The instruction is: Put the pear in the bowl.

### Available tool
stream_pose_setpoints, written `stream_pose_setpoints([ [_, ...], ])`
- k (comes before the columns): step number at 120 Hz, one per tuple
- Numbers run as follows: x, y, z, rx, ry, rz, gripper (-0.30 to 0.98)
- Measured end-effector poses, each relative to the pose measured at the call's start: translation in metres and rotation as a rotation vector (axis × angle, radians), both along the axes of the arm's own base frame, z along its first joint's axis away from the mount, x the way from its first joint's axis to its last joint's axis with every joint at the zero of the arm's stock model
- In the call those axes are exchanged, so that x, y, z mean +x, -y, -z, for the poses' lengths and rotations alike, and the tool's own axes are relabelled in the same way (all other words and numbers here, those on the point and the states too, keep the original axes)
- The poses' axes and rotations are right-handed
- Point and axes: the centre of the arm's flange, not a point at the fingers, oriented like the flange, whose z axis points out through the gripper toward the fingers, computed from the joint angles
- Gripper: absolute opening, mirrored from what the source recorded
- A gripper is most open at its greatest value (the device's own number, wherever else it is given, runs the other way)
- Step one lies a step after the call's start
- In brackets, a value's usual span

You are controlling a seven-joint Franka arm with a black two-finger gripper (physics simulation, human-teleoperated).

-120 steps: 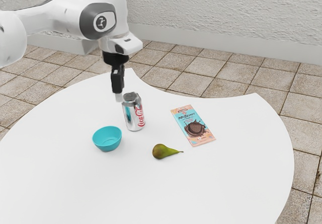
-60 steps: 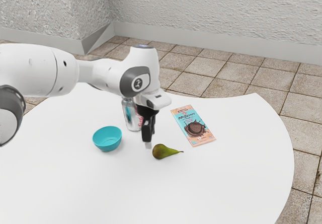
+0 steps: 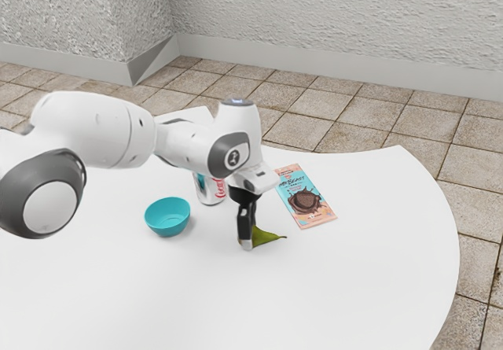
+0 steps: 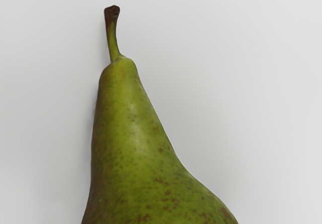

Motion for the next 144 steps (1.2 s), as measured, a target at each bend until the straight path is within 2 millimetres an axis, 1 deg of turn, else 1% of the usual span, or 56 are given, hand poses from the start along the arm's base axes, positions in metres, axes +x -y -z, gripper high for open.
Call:
stream_pose_setpoints([
  [24, 0.007, 0.002, 0.004, -0.007, 0.021, 0.003, 0.68],
  [28, 0.007, 0.002, 0.005, -0.01, 0.022, 0.0, 0.67],
  [48, 0.008, 0.002, 0.005, -0.016, 0.028, -0.009, 0.39],
  [56, 0.008, 0.002, 0.004, -0.015, 0.031, -0.009, 0.33],
  [64, 0.009, 0.003, -0.003, -0.016, 0.042, -0.009, 0.3],
  [68, 0.009, 0.003, -0.009, -0.016, 0.05, -0.008, 0.28],
  [74, 0.006, 0.001, -0.025, -0.017, 0.062, -0.009, 0.26],
  [80, 0.001, -0.006, -0.049, -0.021, 0.08, -0.016, 0.24],
  [88, -0.008, -0.022, -0.08, -0.024, 0.099, -0.033, 0.23],
  [92, -0.015, -0.034, -0.093, -0.024, 0.103, -0.047, 0.22],
  [101, -0.028, -0.071, -0.118, -0.025, 0.113, -0.092, 0.21],
  [107, -0.032, -0.099, -0.128, -0.024, 0.113, -0.125, 0.21],
  [115, -0.035, -0.132, -0.132, -0.009, 0.109, -0.152, 0.21],
  [128, -0.037, -0.172, -0.132, 0.015, 0.096, -0.182, 0.21],
  [137, -0.036, -0.199, -0.123, 0.034, 0.079, -0.21, 0.23],
  [144, -0.027, -0.209, -0.11, 0.045, 0.066, -0.215, 0.23],
])
